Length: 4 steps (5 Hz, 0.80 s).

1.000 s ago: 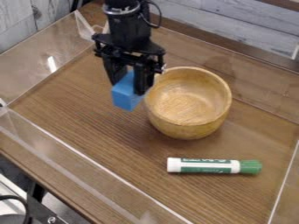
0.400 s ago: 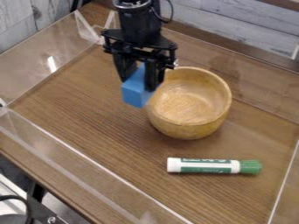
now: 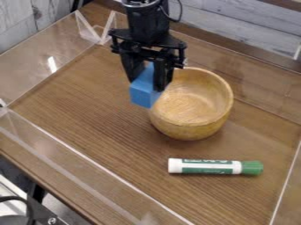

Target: Put the blue block in the brown bowl

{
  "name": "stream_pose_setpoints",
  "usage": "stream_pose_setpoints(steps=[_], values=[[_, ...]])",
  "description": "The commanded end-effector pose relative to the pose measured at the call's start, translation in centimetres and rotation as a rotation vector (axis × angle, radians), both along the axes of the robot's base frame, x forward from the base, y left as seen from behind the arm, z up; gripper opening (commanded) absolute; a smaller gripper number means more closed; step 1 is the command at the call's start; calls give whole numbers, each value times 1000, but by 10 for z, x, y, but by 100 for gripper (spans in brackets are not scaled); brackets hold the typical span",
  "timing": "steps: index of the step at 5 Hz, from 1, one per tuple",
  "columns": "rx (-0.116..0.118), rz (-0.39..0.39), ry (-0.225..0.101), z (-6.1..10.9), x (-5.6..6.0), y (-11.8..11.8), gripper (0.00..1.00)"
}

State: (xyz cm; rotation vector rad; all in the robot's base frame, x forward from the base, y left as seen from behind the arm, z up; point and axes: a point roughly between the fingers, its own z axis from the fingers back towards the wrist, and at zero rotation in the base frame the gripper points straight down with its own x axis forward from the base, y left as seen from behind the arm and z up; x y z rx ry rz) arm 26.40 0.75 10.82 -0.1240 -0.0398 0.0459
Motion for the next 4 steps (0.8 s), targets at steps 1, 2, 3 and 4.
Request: stream_pose_setpoints(steps=[1, 2, 3, 4], values=[[1, -1, -93, 21, 10, -6, 0], [-5, -6, -109, 21, 12, -11, 0], [-11, -11, -125, 21, 14, -16, 0], [-14, -16, -134, 20, 15, -20, 0]])
